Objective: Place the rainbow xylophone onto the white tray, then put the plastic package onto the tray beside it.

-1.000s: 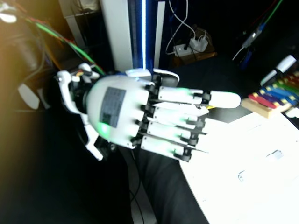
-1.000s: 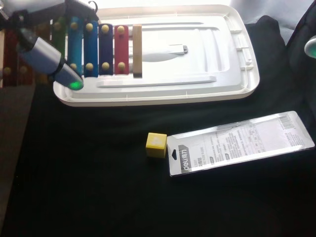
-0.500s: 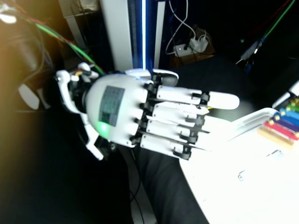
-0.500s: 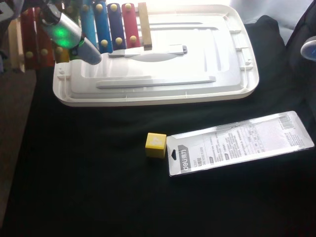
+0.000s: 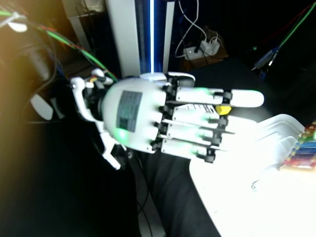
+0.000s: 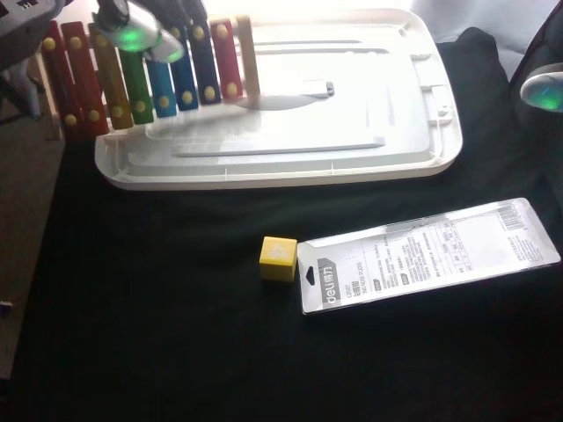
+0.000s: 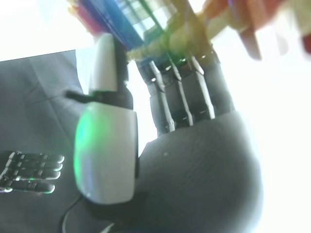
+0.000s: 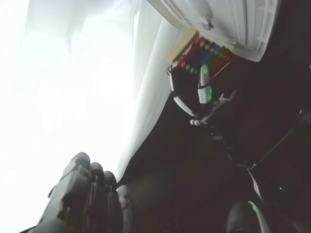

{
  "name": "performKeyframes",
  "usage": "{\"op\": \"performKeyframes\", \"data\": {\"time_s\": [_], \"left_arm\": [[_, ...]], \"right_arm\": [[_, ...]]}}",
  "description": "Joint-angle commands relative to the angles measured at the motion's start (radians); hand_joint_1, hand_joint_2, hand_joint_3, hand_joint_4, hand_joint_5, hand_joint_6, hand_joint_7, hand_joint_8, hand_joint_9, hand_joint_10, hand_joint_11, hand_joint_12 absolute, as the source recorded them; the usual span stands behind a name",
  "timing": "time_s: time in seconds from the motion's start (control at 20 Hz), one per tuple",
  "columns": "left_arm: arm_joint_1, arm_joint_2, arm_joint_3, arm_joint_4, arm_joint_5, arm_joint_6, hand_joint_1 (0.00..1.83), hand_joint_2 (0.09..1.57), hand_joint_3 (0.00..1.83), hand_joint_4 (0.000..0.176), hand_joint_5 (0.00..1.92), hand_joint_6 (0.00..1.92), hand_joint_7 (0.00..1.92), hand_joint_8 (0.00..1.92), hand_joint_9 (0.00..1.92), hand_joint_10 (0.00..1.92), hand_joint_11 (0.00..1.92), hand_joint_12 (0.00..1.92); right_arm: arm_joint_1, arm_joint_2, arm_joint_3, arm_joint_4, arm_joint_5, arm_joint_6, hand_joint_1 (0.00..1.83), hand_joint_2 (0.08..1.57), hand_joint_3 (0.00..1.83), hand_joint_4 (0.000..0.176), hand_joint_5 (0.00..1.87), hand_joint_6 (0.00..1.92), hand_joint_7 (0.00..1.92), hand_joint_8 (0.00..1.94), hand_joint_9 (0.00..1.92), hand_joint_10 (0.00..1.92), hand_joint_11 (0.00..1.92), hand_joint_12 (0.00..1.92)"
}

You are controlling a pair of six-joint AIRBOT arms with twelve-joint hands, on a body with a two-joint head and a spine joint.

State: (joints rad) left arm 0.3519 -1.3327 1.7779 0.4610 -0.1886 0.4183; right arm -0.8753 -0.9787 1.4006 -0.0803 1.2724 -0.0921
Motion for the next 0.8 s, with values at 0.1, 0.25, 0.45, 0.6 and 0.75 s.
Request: {"op": "performKeyframes", "data": {"time_s": [0.1,0.25,0.45,0.6,0.75], "left_arm": [[-0.006,-0.025,0.032,-0.038,-0.114,-0.004,1.33,1.03,0.00,0.000,0.81,0.20,0.86,0.01,0.80,0.21,0.45,1.09],[-0.002,-0.029,0.035,-0.050,-0.116,-0.004,1.32,1.01,0.00,0.000,0.88,0.15,0.89,0.00,0.85,0.13,0.47,1.01],[-0.004,-0.029,0.036,-0.051,-0.118,-0.004,1.32,1.00,0.00,0.000,0.89,0.15,0.88,0.00,0.87,0.13,0.52,1.10],[-0.009,-0.019,0.020,-0.051,-0.129,-0.005,1.21,1.05,0.01,0.000,0.83,0.13,0.90,0.01,0.85,0.12,0.42,1.11],[-0.017,0.008,-0.018,-0.051,-0.164,-0.005,1.17,1.05,0.00,0.000,0.75,0.08,0.81,0.00,0.80,0.08,0.37,1.02]], "right_arm": [[0.034,-0.007,0.010,0.030,0.114,0.008,0.83,0.85,0.06,0.027,0.04,0.04,0.00,0.00,0.00,0.00,0.00,0.00],[0.053,-0.008,0.010,0.014,0.114,0.008,0.84,0.86,0.06,0.005,0.04,0.04,0.00,0.00,0.00,0.00,0.00,0.00],[0.060,-0.011,0.010,0.007,0.114,0.008,0.83,0.86,0.04,0.027,0.03,0.04,0.01,0.00,0.00,0.00,0.00,0.00],[0.060,-0.013,0.009,0.007,0.114,0.008,0.82,0.85,0.03,0.041,0.03,0.05,0.01,0.00,0.00,0.00,0.00,0.00],[0.060,-0.013,0.005,0.004,0.114,0.013,0.80,0.85,0.02,0.076,0.01,0.05,0.03,0.01,0.00,0.00,0.00,0.00]]}}
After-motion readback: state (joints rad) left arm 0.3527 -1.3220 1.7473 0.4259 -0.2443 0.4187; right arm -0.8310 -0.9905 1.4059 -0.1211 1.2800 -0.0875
